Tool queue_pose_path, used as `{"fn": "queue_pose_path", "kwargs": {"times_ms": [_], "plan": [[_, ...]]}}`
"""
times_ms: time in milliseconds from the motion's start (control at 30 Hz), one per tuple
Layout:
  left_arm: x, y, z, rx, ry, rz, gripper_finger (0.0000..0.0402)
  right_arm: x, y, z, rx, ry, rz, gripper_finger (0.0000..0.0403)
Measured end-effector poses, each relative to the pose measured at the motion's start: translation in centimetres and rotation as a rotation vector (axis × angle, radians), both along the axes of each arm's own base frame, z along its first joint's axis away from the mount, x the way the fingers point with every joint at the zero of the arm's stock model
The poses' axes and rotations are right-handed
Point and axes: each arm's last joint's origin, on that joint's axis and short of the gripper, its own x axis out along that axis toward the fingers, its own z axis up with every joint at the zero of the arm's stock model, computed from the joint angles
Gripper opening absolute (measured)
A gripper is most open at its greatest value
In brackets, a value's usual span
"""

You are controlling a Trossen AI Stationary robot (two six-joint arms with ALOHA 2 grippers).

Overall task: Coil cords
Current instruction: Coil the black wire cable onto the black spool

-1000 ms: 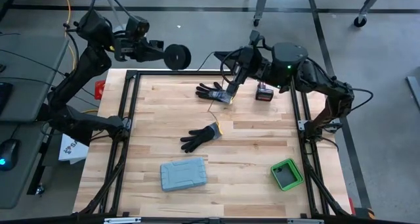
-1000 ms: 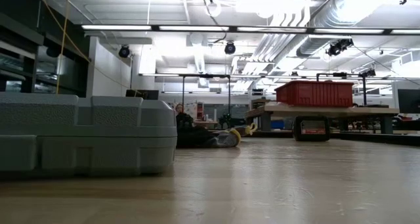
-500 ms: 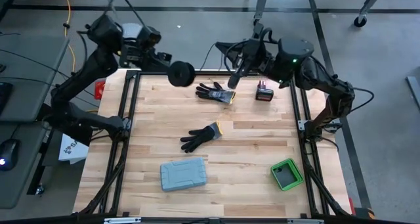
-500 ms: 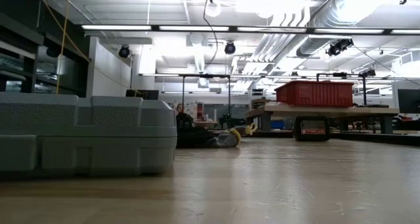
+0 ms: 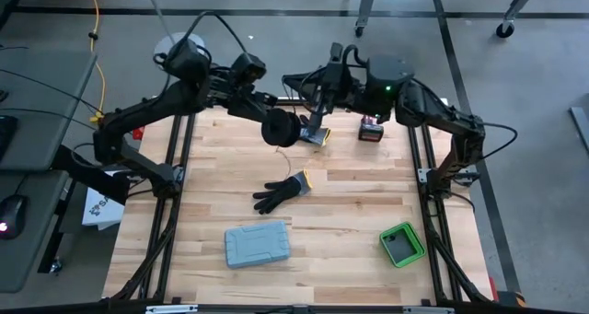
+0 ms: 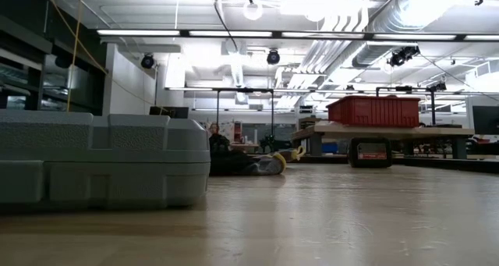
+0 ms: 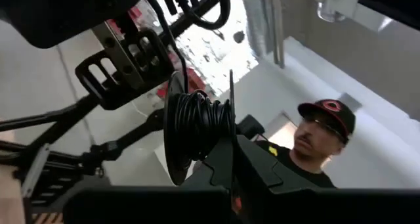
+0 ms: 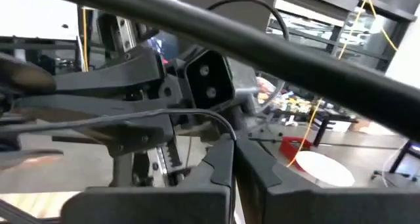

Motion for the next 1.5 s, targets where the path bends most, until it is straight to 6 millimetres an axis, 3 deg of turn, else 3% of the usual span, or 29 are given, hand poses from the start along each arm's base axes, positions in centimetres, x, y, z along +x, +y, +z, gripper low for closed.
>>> {"fn": "queue_pose_path", "kwargs": {"times_ms": [400, 933, 1200, 1500], "plan": [[0.5, -0.2, 0.8, 0.045, -0.241, 0.038, 0.0, 0.3, 0.4, -0.2, 0.103, -0.018, 0.16, 0.0], [0.1, -0.1, 1.5, 0.153, -0.498, 0.223, 0.0, 3.6, 0.7, -2.0, 0.239, -0.042, 0.303, 0.0], [-2.3, 1.7, 2.8, 0.279, -0.69, 0.45, 0.0, 3.4, 0.7, -1.6, 0.244, -0.064, 0.308, 0.0], [-4.6, 2.4, 3.8, 0.381, -0.782, 0.567, 0.0, 3.3, 0.7, -1.2, 0.239, -0.102, 0.288, 0.0008]]}}
